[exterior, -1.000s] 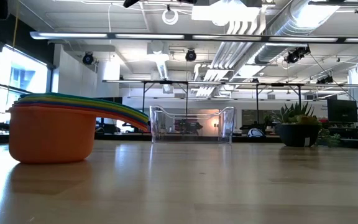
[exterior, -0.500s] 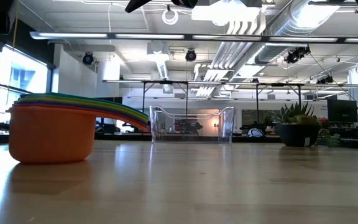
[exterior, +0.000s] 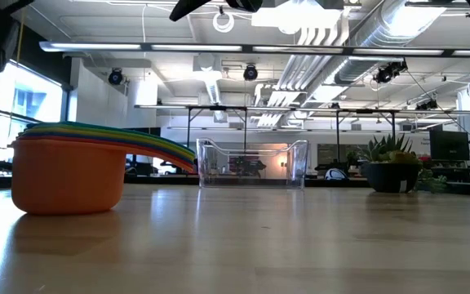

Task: Nest measuring cups in basket
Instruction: Stack the dark blue measuring cup on top of the light blue measuring cup

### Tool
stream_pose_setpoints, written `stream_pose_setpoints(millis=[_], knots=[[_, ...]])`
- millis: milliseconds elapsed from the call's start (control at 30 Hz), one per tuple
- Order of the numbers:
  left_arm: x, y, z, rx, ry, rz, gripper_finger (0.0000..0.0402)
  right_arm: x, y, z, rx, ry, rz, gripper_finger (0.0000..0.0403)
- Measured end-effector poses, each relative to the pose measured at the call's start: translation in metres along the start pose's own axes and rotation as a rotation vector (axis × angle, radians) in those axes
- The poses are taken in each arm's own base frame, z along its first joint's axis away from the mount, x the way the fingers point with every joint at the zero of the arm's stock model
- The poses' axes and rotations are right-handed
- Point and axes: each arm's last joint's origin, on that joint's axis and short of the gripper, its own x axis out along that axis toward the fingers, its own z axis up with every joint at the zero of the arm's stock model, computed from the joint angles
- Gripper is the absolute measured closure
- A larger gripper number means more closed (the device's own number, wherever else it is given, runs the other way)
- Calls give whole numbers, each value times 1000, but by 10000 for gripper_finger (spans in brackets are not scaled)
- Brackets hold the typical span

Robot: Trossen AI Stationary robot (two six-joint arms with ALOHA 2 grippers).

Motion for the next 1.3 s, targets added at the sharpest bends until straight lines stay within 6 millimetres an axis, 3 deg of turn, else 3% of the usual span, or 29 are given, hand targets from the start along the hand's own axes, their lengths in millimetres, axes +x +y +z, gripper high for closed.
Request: stream_pose_setpoints(millis=[933, 1067, 1300], knots=[[28, -3, -3, 21, 16, 70, 272, 0, -1, 0, 0, 1, -4, 261], [28, -3, -3, 24, 13, 70, 295, 0, -1, 0, 0, 1, -4, 261], [28, -3, -2, 29, 15, 71, 374, 0, -1, 0, 0, 1, -4, 261]])
